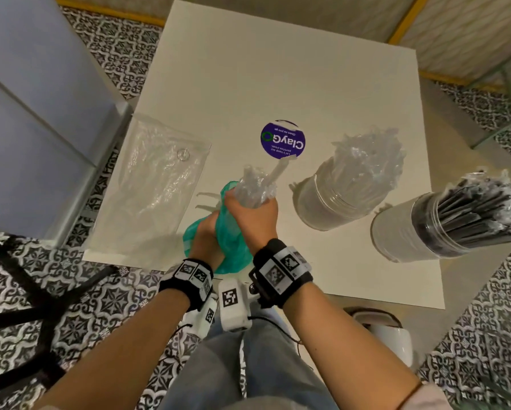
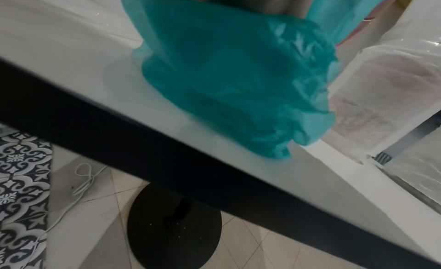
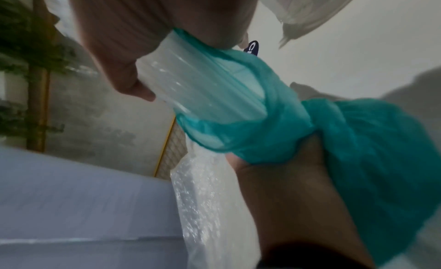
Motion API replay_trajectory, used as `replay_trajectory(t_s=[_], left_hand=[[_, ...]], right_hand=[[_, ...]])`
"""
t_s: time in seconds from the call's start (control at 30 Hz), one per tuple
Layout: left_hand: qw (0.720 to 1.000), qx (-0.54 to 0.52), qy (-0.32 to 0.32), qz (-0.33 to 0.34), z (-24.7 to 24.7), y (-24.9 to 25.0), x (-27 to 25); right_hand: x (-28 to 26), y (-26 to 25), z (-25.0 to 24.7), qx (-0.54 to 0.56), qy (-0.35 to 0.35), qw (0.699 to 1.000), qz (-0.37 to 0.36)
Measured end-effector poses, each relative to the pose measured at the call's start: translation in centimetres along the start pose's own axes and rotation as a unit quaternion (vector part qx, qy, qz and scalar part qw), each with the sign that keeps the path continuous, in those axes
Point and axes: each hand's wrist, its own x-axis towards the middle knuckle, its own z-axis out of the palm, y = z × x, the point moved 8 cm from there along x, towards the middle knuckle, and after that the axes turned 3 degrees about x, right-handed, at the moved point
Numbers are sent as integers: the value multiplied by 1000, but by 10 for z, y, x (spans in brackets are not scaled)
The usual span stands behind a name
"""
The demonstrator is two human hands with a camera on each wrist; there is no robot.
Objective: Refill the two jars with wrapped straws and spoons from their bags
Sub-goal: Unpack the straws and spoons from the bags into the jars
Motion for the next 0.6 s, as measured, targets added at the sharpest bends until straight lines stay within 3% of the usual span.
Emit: replay_trajectory(t_s=[0.13,0.27,0.37,0.47,0.6], left_hand=[[999,-40,-18,22,3,9,2],[976,-197,-82,-41,-3,14,9],[975,-181,-96,-87,-13,10,-1],[975,-162,-76,-134,-35,5,-8],[976,-139,10,-166,-93,1,5]], right_hand=[[2,-48,-20,1,-5,998,-61],[-11,-112,-44,36,-7,991,-131],[-26,-171,-53,61,-27,975,-212],[-36,-207,-62,101,-19,962,-252],[-36,-209,-81,162,41,958,-234]])
